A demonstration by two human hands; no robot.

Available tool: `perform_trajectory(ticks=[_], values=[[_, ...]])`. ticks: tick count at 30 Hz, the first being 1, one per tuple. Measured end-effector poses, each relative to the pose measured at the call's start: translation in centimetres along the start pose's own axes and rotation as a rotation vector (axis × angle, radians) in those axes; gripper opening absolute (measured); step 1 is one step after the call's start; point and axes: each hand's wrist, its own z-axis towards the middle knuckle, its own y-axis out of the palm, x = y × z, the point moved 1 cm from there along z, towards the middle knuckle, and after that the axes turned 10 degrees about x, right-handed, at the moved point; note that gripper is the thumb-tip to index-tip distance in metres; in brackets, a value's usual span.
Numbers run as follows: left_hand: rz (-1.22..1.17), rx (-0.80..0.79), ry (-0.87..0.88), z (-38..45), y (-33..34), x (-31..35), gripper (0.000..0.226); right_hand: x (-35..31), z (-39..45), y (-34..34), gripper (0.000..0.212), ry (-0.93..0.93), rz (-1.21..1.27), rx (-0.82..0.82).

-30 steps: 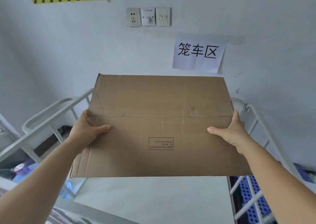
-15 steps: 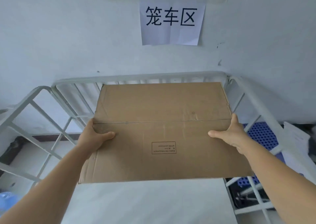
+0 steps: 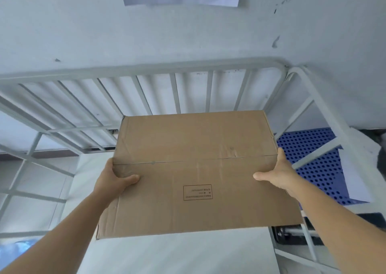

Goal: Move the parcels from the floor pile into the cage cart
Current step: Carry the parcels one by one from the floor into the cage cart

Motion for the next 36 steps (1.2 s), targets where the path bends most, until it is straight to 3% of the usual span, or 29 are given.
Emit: perform_trajectory(ticks=[8,14,17,36], values=[[0.025,-0.062,-0.128,5.4,8.0,-3.4,0.091,3.1,9.3,5.5,0.13,0.074,-0.033,-0.054],[0.063,-0.1,-0.182,8.7,13.5,-6.4,0.075,6.0,14.8,10.1,0.128,0.117,-0.057,-0.07],[0.081,-0.121,-0.199,11.0,16.2,-8.0,0.082,7.3,17.2,12.2,0.127,0.141,-0.063,-0.067],[0.082,-0.076,-0.117,19.2,28.7,-12.7,0.08,12.7,29.4,19.1,0.112,0.162,-0.064,0.027]])
